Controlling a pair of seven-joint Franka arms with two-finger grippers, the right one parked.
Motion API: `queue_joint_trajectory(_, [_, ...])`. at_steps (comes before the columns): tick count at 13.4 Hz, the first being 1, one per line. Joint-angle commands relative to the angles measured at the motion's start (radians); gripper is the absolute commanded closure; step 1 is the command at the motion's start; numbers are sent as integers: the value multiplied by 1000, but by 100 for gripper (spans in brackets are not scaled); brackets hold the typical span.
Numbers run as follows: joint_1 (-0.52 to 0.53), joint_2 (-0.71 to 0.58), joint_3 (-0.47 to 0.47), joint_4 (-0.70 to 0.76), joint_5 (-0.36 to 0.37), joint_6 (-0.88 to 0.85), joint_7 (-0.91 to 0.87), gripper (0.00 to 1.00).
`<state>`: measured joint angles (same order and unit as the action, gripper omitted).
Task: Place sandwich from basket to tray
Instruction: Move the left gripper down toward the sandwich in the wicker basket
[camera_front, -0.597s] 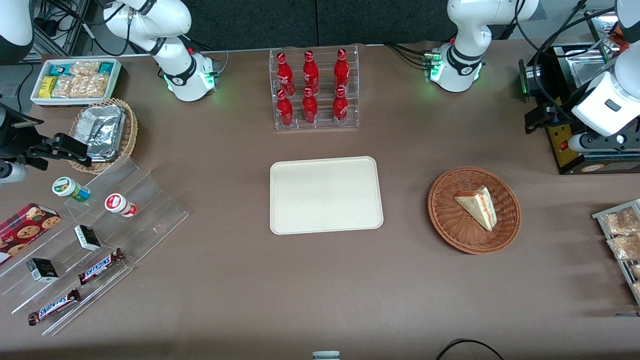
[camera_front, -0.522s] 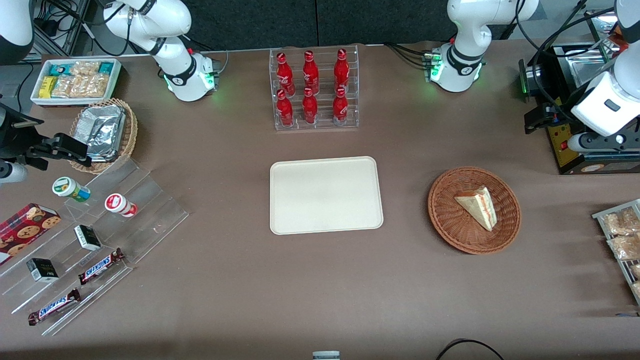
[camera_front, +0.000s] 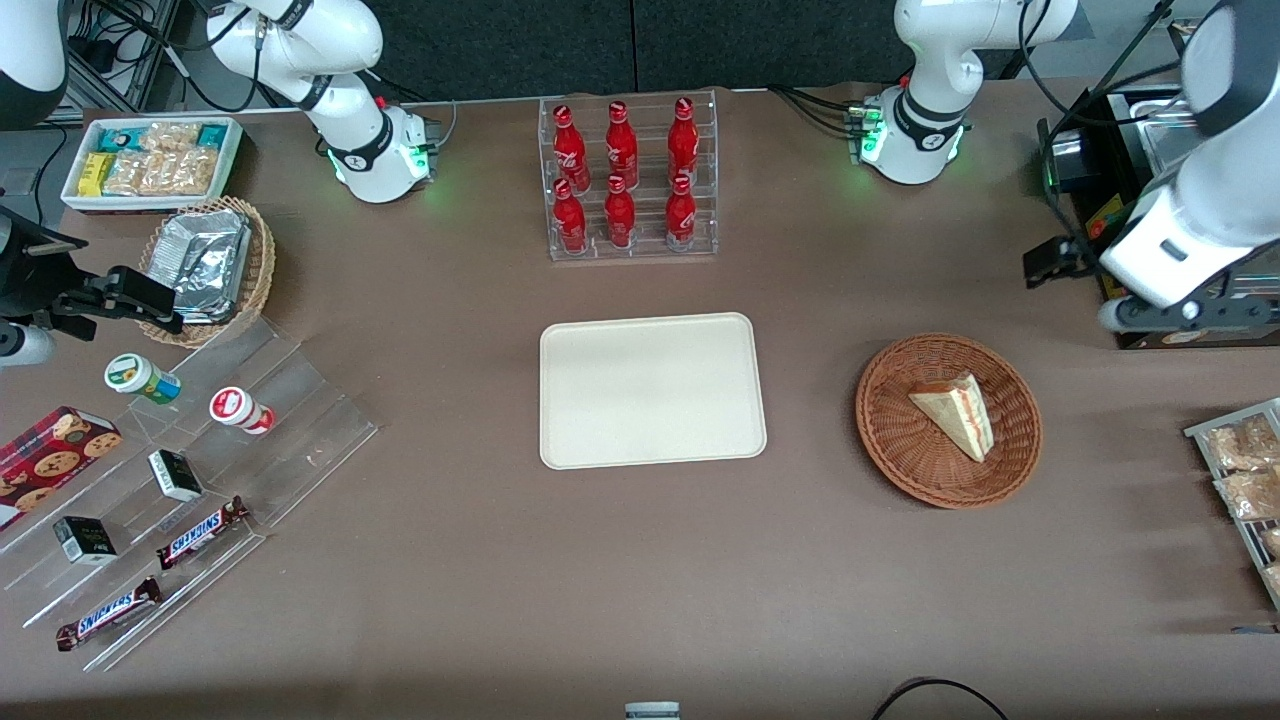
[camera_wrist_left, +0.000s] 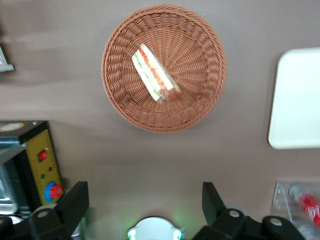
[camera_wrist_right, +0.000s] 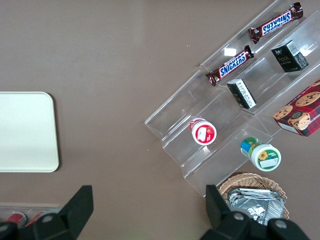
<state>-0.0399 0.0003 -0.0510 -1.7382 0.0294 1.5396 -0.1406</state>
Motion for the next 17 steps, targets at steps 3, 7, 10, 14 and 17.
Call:
queue_joint_trajectory(3, [-8,70,-4,-61,15,97,-275,0])
queue_joint_trajectory(7, [-3,95,-1,-180,17,310,-384,0])
queue_joint_trajectory(10, [-2,99,0,-240,18,382,-459,0])
queue_joint_trajectory(14, [2,87,2,-361,20,542,-462,0])
queue_joint_trajectory(17, [5,90,5,-423,20,640,-473,0])
